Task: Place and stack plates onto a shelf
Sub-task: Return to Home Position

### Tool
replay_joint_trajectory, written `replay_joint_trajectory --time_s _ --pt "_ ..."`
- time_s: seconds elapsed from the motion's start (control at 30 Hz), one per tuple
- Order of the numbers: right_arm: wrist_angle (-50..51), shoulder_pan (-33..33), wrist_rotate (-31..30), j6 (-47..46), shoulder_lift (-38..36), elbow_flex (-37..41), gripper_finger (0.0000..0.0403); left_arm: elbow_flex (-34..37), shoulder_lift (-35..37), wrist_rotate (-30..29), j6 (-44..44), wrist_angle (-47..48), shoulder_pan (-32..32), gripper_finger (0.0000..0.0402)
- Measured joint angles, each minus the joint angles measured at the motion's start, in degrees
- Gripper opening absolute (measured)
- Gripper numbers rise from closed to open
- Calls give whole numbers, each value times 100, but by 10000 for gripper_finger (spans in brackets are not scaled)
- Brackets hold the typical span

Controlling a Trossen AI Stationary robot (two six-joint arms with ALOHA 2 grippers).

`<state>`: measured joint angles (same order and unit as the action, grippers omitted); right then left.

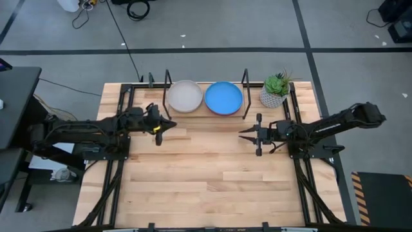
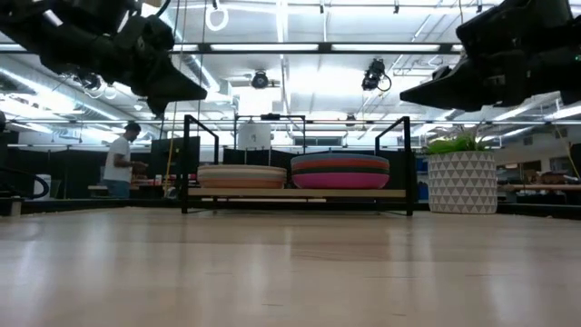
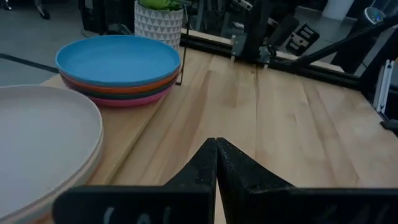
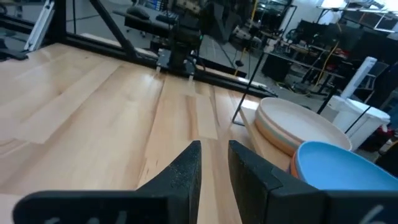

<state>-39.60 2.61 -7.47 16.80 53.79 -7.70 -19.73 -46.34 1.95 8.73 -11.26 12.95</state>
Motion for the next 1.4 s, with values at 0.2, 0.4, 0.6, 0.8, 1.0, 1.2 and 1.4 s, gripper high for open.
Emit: replay_joint_trajectory --time_s 0.2,0.4,0.6,0.8,1.0,1.2,1.4 --pt "707 21 -131 -116 -754 0 86 431 438 -218 -19 -68 12 12" --pt "1460 121 33 -168 -1589 0 86 793 1200 -431 13 -98 11 11" --pt "2060 220 118 -166 -2251 0 86 1100 1660 -503 54 -113 1 11" --pt "2848 359 158 -232 -3206 0 86 1390 1993 -760 90 -178 2 11" --pt "3453 506 464 -321 -4275 0 86 1456 2215 -1246 104 -236 4 11" --pt "3809 526 552 -516 -5057 188 86 1456 2218 -1543 418 -626 -12 11" --pt "3806 518 -411 -762 -5369 460 86 1456 2211 -2237 -169 -611 -171 11"
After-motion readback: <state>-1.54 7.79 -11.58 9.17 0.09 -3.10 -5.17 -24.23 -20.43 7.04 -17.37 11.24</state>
